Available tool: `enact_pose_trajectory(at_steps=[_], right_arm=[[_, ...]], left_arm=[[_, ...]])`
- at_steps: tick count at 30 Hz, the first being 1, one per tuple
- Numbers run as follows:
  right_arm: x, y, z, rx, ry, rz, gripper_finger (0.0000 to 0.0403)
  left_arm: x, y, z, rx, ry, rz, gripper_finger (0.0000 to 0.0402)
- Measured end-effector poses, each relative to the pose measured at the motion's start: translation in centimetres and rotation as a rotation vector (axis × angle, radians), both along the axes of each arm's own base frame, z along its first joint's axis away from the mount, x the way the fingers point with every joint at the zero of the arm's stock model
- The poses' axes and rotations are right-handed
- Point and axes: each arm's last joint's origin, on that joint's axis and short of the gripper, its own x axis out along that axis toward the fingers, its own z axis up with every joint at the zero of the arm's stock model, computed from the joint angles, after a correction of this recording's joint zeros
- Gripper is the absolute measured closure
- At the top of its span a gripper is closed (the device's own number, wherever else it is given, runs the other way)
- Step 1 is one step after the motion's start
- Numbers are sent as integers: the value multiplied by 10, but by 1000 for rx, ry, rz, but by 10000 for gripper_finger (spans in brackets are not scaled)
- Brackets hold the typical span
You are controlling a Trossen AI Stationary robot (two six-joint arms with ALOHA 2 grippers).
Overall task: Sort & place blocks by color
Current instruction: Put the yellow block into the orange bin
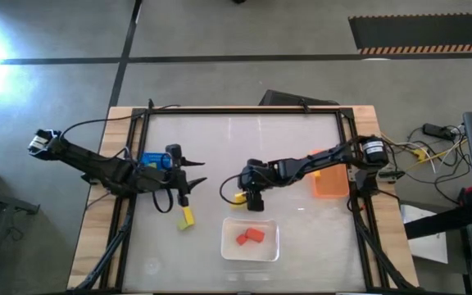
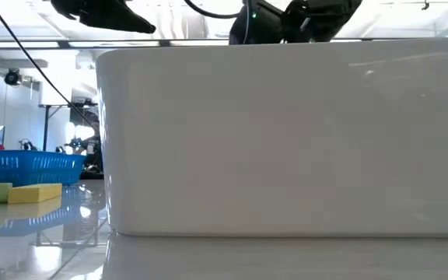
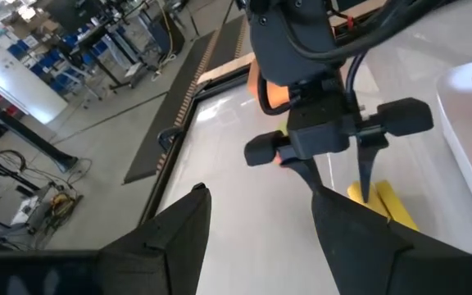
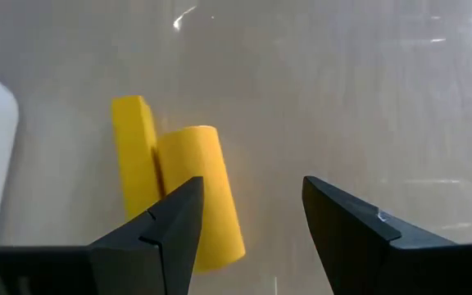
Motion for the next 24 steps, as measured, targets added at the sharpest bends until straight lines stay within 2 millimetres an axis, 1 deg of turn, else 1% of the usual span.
enact_pose_trajectory(at_steps=[6,9,12,15,18,24], right_arm=[[0,-15,0,-32,0,-64,202],[-3,-21,12,-20,-30,-72,202],[-4,-18,20,38,-51,-32,202],[-5,-15,19,89,-37,-12,202],[-4,-12,15,100,-34,-10,202],[-1,-15,-6,32,10,-53,202]], left_arm=[[0,0,-1,-9,-4,3,205],[0,0,-1,-10,-4,3,205],[0,0,0,-10,-5,3,205],[0,0,0,-11,-5,3,205],[0,0,0,-11,-6,3,205],[0,0,0,-14,-12,3,205]])
